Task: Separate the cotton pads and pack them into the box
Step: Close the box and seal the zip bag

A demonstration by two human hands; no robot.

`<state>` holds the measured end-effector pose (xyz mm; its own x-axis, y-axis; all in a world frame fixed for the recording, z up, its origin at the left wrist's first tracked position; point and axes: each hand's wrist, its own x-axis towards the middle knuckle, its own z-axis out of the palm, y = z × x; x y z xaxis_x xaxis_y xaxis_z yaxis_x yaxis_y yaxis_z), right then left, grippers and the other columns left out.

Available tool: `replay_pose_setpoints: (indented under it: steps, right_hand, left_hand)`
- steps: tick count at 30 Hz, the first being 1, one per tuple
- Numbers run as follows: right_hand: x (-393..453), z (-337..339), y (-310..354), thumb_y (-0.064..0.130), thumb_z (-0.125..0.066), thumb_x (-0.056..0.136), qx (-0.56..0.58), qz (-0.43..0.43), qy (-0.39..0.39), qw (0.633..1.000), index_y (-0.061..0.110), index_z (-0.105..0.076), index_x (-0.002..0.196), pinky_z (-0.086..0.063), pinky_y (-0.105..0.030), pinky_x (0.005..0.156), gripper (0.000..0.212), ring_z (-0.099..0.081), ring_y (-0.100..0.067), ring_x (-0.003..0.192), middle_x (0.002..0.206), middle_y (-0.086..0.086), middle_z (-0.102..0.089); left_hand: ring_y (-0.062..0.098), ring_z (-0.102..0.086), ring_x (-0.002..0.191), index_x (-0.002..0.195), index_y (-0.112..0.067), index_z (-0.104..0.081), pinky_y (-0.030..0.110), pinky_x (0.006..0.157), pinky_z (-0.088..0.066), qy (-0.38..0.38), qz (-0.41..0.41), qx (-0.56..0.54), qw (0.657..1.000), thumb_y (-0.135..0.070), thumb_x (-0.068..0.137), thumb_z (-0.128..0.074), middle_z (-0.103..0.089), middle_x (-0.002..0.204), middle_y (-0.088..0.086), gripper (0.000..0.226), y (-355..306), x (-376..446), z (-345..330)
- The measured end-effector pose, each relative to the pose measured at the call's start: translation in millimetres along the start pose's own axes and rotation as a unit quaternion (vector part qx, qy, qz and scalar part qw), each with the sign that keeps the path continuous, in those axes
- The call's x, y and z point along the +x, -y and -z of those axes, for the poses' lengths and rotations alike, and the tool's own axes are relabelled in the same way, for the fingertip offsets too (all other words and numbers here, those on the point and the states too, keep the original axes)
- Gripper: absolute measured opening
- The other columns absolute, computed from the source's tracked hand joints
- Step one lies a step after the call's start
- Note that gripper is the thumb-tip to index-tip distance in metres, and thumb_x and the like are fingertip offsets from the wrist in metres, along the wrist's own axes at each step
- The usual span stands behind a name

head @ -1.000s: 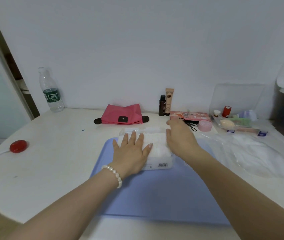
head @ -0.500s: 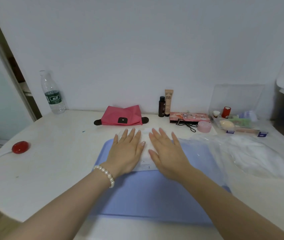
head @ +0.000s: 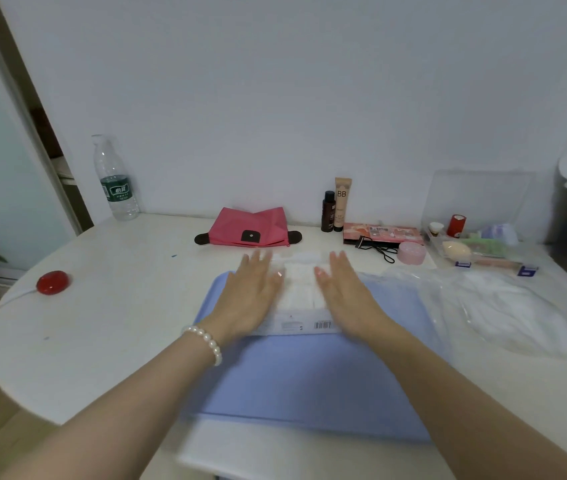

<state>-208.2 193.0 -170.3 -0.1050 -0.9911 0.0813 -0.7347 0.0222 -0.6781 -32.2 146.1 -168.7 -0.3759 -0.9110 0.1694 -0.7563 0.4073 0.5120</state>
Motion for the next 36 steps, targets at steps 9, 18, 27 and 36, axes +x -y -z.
replay_pose_setpoints:
  steps: [9, 18, 27, 36]
  right_hand:
    - [104, -6, -44, 0.059, -0.033, 0.086, 0.333, -0.268, -0.051, 0.903, 0.012, -0.047, 0.125, -0.043, -0.039, 0.094, 0.063, -0.054, -0.029, 0.107, 0.120, -0.009, -0.056]
    - [76, -17, -20, 0.059, -0.040, 0.089, 0.450, -0.283, -0.071, 0.844, 0.010, -0.045, 0.133, -0.045, -0.045, 0.099, 0.066, -0.055, -0.031, 0.113, 0.127, -0.011, -0.055]
    - [56, 5, -14, 0.063, -0.028, 0.092, 0.542, -0.209, -0.014, 0.814, 0.009, -0.055, 0.112, -0.046, -0.024, 0.045, 0.064, -0.060, -0.016, 0.049, 0.062, -0.006, -0.066]
    - [22, 29, -3, 0.046, -0.069, 0.076, 0.311, -0.206, 0.101, 0.922, 0.021, -0.048, 0.128, -0.042, -0.051, 0.099, 0.061, -0.052, -0.030, 0.115, 0.127, -0.003, -0.055]
  left_hand:
    - [0.015, -0.050, 0.052, 0.076, -0.011, -0.041, 0.021, 0.054, -0.046, -0.097, 0.331, -0.508, 0.789, -0.054, 0.097, -0.029, -0.047, 0.068, 0.005, 0.049, 25, 40, 20]
    - [0.033, -0.049, 0.121, 0.126, -0.007, -0.056, 0.035, 0.094, -0.044, -0.027, 0.326, -0.545, 0.772, -0.053, 0.098, -0.026, -0.048, 0.137, 0.011, 0.061, 17, 43, 9]
    - [0.023, -0.049, 0.067, 0.101, -0.013, -0.060, 0.035, 0.061, -0.040, -0.063, 0.285, -0.636, 0.715, -0.070, 0.087, -0.032, -0.057, 0.077, 0.009, 0.065, 31, 31, 18]
    - [0.016, -0.059, 0.066, 0.101, -0.011, -0.062, 0.022, 0.054, -0.046, 0.089, 0.266, -0.477, 0.833, -0.031, 0.088, -0.059, -0.063, 0.087, 0.005, 0.023, 25, -1, 47]
